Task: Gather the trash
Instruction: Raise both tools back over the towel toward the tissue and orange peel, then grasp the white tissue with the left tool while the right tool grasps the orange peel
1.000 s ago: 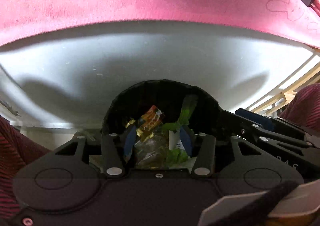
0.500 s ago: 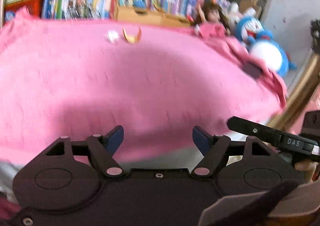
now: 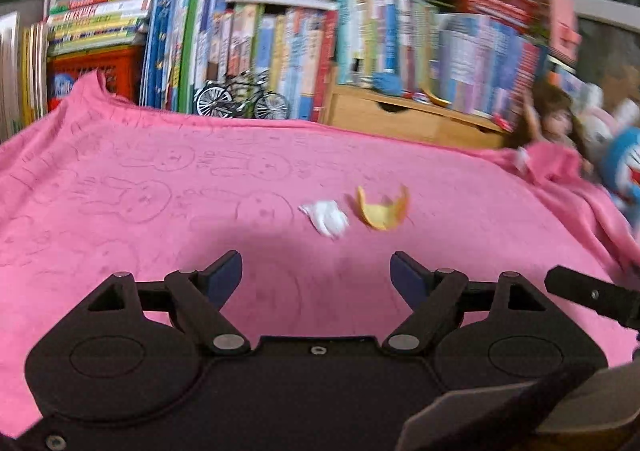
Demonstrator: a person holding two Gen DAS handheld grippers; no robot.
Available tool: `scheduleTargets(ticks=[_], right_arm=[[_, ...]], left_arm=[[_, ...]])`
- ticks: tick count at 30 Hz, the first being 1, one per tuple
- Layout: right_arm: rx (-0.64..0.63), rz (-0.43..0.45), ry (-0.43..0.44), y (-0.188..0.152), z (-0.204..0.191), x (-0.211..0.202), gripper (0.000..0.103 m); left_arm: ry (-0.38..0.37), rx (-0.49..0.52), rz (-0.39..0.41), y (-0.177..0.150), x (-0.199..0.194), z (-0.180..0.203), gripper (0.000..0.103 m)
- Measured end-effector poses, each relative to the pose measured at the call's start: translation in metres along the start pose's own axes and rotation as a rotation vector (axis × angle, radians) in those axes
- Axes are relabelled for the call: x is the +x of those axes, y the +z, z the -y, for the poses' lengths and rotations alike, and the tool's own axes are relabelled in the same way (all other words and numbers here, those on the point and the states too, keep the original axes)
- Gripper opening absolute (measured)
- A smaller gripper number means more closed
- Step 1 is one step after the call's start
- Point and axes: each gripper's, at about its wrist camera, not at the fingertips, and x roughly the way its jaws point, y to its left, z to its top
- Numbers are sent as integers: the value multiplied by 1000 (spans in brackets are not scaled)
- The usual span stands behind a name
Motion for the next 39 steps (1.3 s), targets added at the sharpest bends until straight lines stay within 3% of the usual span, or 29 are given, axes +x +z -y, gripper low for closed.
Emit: scheduleTargets(ticks=[4,9,11,12,13,14,16,21,29,31,35,39], right_arm=[[-84,-11,-65,13,-8,35,87],[-157,-52,-81,15,-15,56,89],[-197,-67,-89,15,-19,64,90],[-214,-79,-89,15,-20,67,92],[-238,-101,-83,16,-23,73,93],[-261,-122,-77,16,-25,79,96],[-306,-147,-75,15,-32,92,98],[-348,-188,-85,12,-51,130,98],[-308,-267,-167,18,-70,195,100],[-309,-267,-195,16,-74,201,92],[-328,-254,-227,15,-78,190,51],[-313,-229,-213,20,-78,165,40]], left_arm=[[40,-57,-22,12,56,-1,80],[112,-63,-73,23,114,8,74],[120,-76,-94,21,126,8,62],[110,-89,-103,21,131,6,43],[75,-108,-104,19,130,4,25],[47,-127,-110,19,126,4,17],[79,-101,-102,18,108,10,17],[126,27,72,5,46,10,17],[132,8,83,-5,6,-19,17],[135,16,84,-11,-6,-22,17],[122,25,74,-18,-16,-25,17],[120,46,65,-27,-22,-20,17]])
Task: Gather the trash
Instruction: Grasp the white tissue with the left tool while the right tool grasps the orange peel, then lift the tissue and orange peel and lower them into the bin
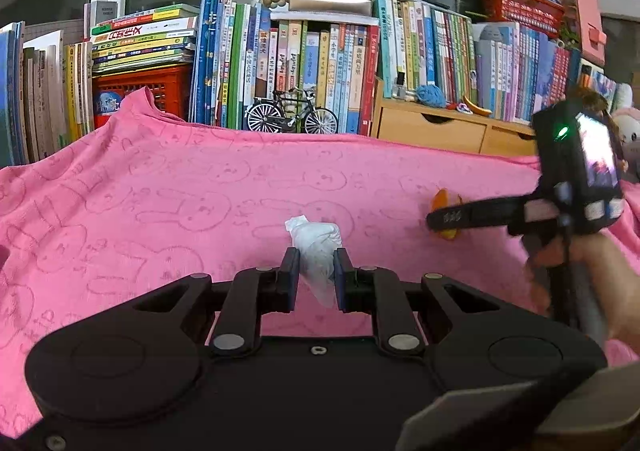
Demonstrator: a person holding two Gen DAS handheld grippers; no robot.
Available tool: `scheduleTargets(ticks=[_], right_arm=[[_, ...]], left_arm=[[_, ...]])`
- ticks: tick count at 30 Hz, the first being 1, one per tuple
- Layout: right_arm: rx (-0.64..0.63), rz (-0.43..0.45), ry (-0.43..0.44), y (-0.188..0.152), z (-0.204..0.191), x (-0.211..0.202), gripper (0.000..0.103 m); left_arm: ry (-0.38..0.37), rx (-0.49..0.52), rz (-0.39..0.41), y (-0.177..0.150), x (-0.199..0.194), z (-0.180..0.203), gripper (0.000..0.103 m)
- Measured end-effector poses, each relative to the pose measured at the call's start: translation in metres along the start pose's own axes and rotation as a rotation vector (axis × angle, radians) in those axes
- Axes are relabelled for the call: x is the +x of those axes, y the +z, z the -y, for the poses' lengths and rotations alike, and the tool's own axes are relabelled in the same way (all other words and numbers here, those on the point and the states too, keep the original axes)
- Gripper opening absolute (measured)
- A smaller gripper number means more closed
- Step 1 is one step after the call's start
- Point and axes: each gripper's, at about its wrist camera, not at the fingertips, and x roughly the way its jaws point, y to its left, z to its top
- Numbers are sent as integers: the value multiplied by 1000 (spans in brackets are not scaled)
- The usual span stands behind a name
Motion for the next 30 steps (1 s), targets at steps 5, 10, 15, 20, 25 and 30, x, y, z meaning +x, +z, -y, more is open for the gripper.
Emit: scheduleTargets(ticks=[5,10,15,20,25,30], right_arm=[[13,45,35,-11,8,-43,38],[-3,78,83,-38,8,-90,38],[10,117,138,-71,11,-135,38],[35,147,187,-106,17,-172,38],[45,161,209,-142,17,-199,39],[55,153,229,-174,16,-218,39]], left_arm=[[-31,6,-23,-8,-13,8,17],[-76,19,-51,-22,-33,19,17],[-102,21,-80,-39,-55,27,17],[-118,8,-103,-61,-75,31,17],[-130,1,-138,-86,-94,32,18],[-121,14,-140,-108,-117,35,18]])
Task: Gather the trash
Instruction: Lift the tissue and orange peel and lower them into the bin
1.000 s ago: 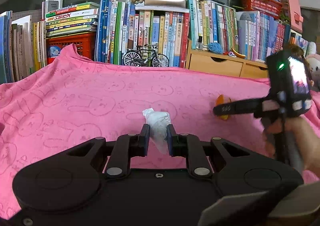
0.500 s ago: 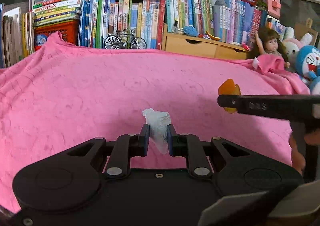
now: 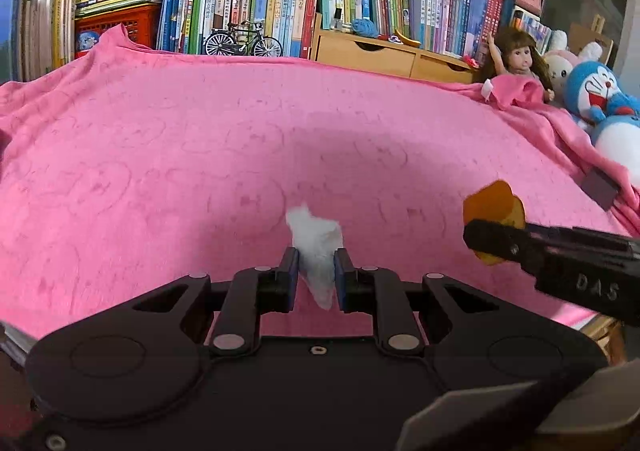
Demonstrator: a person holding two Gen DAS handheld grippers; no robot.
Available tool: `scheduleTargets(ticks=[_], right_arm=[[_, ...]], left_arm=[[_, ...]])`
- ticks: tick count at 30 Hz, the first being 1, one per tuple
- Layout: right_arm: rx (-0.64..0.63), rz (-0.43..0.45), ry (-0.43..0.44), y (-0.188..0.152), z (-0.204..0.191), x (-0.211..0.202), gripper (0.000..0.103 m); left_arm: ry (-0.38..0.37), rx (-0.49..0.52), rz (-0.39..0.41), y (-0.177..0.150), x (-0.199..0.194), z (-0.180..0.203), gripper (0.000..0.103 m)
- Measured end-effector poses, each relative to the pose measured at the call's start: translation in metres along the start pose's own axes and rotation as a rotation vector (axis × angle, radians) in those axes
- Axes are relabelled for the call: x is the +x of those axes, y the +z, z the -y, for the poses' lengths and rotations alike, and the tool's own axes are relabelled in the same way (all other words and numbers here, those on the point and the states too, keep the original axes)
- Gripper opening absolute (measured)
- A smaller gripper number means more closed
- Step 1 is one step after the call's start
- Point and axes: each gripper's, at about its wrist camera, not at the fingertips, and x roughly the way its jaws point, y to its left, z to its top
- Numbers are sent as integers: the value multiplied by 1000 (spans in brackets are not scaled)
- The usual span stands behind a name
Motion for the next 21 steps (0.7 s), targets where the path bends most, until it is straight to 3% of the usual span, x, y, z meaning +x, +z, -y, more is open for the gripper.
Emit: scheduleTargets(ticks=[7,18,21], right_arm=[[-30,-21,20,-37,-7,-30,41],[-12,-130,0,-98,-9,-41,43],[23,-150,-8,-109,-5,-40,43]], left_arm=[[6,44,-6,-31,-28,8,18],[-27,44,-174,-81,-26,8,17],[-33,43,-102,-73,-38,5,18]])
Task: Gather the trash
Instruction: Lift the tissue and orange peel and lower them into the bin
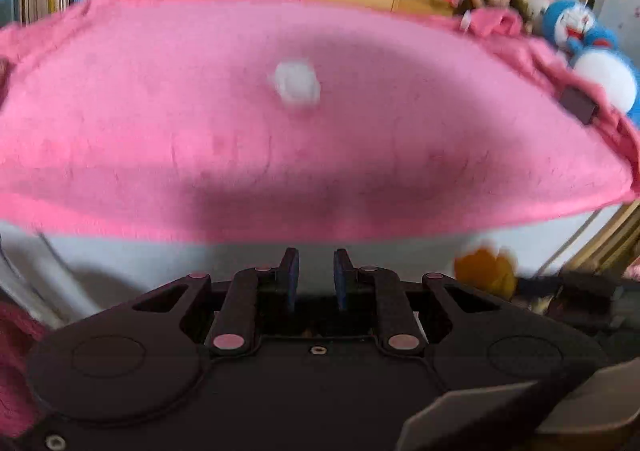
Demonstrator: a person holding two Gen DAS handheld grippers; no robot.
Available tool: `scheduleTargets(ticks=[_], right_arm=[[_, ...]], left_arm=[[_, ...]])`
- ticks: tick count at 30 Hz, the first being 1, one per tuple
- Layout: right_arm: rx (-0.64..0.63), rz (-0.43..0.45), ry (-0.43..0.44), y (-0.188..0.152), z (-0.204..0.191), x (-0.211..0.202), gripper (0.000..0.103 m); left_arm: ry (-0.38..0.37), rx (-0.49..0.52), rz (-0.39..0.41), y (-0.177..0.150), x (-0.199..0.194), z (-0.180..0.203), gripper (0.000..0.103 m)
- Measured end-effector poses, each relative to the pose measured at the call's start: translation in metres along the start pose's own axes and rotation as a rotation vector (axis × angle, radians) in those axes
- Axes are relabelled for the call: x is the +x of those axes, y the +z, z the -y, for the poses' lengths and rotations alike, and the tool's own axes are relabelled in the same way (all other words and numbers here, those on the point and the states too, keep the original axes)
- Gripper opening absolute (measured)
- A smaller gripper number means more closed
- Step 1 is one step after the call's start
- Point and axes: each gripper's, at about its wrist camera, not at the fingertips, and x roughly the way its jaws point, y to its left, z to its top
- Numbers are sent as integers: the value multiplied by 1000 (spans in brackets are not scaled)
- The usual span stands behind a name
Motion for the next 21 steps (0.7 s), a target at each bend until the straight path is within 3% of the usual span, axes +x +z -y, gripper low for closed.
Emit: scheduleTargets(ticks=[2,3,7,10,14,16,21], right_arm=[[20,-1,-1,-4,3,0,43],[28,4,-1,-6,3,0,43],[21,29,0,-6,1,-3,43],[4,39,-4,-5,-2,-5,44],[2,38,-6,-4,-3,-5,44],[4,38,-7,-4,-3,-5,45],[13,29,-8,-5,-1,-4,45]], left_arm=[[35,28,94,9,-10,2,33],[51,47,137,15,-13,3,46],[63,37,217,40,-6,3,49],[41,-16,218,60,12,-2,53],[56,-41,204,75,39,-4,48],[69,-44,178,79,49,-5,24],[78,-11,190,65,35,-4,24]])
